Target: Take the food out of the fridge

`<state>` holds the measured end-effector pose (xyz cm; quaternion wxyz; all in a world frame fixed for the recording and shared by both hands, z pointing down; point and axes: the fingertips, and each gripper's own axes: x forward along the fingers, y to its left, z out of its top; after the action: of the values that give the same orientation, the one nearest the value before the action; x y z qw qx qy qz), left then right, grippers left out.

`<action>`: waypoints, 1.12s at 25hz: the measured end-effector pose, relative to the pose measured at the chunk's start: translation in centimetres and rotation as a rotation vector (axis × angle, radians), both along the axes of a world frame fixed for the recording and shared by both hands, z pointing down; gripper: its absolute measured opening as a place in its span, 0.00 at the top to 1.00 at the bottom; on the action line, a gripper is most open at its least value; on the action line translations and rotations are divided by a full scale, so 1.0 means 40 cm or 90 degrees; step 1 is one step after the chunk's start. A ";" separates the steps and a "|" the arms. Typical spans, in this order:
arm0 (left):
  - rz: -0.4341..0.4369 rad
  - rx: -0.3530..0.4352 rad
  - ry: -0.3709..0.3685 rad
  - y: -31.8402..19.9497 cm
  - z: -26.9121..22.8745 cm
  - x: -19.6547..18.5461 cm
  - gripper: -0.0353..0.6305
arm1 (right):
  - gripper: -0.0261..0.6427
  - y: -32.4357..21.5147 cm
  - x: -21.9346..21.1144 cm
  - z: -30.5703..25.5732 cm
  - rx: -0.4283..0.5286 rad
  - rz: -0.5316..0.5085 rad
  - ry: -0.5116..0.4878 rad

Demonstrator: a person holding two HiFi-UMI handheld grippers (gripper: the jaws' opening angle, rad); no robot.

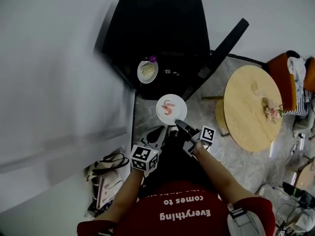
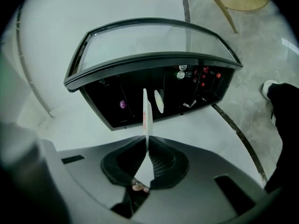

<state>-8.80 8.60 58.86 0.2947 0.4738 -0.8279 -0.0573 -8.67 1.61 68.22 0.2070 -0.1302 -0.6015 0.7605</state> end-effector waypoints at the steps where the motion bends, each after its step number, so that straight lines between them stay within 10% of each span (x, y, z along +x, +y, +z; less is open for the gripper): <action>1: 0.006 0.000 -0.002 0.000 -0.010 0.010 0.94 | 0.93 -0.001 0.023 -0.019 -0.002 -0.003 -0.002; 10: 0.133 0.015 -0.043 -0.105 -0.091 0.099 0.94 | 0.93 -0.092 0.161 -0.157 0.019 0.036 -0.059; 28: 0.415 0.027 -0.103 -0.469 -0.117 0.235 0.94 | 0.93 -0.503 0.466 -0.072 0.078 0.436 0.006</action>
<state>0.61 -10.15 54.20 0.2209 0.7227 -0.6521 0.0607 9.95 -18.53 65.36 -0.0502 0.0956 -0.6536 0.7491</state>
